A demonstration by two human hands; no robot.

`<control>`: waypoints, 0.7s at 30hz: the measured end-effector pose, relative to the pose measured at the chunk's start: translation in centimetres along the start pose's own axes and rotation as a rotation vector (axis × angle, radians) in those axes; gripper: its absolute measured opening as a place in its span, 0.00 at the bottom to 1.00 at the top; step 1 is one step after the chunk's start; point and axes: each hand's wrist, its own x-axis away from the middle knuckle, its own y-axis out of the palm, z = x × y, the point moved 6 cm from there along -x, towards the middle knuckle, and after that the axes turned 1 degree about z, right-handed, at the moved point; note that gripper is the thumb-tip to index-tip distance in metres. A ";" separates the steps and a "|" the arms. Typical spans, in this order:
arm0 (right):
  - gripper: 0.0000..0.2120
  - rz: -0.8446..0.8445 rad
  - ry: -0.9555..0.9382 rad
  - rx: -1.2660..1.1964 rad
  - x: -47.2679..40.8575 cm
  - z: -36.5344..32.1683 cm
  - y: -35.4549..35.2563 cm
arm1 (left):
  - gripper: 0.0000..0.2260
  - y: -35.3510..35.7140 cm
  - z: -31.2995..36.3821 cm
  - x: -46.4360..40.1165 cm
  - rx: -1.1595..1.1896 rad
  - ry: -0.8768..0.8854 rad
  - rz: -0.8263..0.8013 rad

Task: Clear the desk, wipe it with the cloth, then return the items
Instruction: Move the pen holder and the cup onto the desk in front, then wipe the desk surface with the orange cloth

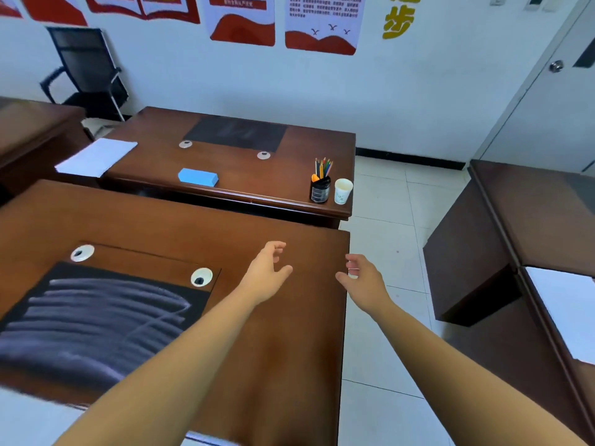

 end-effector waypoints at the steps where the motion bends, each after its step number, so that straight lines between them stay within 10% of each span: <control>1: 0.23 -0.014 -0.019 -0.005 0.9 -0.2 0.1 | 0.23 -0.4 0.0 1.3 -0.001 0.008 0.015; 10: 0.22 -0.140 -0.163 0.041 8.7 -2.4 2.5 | 0.02 -5.0 -3.4 14.6 0.067 -0.084 0.237; 21: 0.22 -0.332 -0.362 0.105 17.3 -13.8 15.8 | 0.12 -19.0 -12.7 28.6 0.153 -0.221 0.487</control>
